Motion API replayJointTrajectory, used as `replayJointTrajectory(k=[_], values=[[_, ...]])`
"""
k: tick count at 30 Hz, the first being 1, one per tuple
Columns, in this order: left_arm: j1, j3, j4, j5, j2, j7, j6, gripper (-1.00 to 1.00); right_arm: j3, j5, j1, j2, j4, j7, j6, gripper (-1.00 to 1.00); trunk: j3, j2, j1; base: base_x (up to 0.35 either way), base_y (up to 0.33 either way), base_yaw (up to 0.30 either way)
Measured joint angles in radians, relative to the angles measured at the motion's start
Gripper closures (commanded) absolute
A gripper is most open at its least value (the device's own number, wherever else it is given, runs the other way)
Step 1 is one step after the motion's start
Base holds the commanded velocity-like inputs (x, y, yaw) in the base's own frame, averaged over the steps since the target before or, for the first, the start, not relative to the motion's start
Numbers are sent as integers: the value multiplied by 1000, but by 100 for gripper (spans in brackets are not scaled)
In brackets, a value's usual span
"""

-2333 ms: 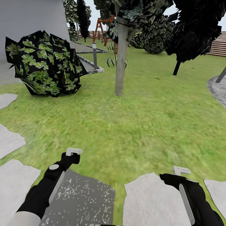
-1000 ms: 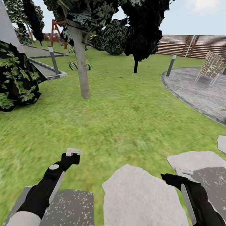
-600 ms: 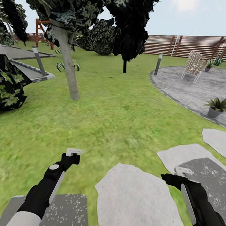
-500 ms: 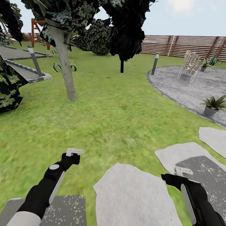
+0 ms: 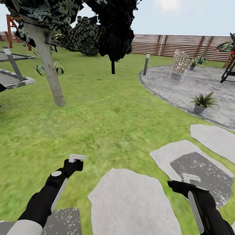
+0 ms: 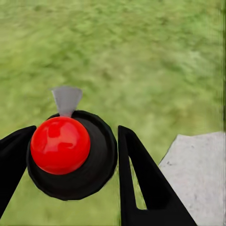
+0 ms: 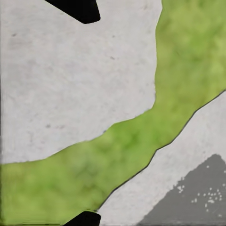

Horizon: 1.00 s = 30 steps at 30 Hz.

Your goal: Pick up the pesticide atomizer in the garden and spray insectifuge to fully cover both potted plants in the garden.

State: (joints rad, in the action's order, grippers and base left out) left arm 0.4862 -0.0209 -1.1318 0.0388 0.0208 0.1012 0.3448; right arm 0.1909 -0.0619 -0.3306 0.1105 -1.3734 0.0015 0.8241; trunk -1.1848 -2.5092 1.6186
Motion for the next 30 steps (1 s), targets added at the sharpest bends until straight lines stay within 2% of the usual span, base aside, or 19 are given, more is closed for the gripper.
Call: replayJointTrajectory(k=[9, 10, 11, 12, 13, 22, 30], values=[[0, 1, 0, 0, 0, 0, 1, 100, 0, 0, 0, 0, 0, 0, 0, -100, 0, 2, 1, 22, 0, -257], [-3, 0, -1, 0, 0, 0, 1, 100, 0, 0, 2, 0, 0, 0, 0, -100, 2, 22, -16, 168, 0, -257], [0, 0, 0, 0, 0, 0, 1, 100, 0, 0, 0, 0, 0, 0, 0, -100, 0, 14, 0, 223, 0, -257], [0, 1, 0, 0, 1, 0, 1, 100, 0, 0, 0, 0, 0, 0, 0, -100, 0, 1, 6, 264, 0, -257], [0, 1, 0, 0, 1, 0, 1, 100, 0, 0, 0, 0, 0, 0, 0, -100, 0, 0, -1, 290, 0, -257], [0, 0, 0, 0, 0, 0, 1, 100, 0, 0, 0, 0, 0, 0, 0, -100, 0, 0, -1, 330, -6, -257], [0, 0, 0, 0, 0, 0, 1, 100, 0, 0, 0, 0, 0, 0, 0, -100, 0, 0, -1, 329, -116, -257]])
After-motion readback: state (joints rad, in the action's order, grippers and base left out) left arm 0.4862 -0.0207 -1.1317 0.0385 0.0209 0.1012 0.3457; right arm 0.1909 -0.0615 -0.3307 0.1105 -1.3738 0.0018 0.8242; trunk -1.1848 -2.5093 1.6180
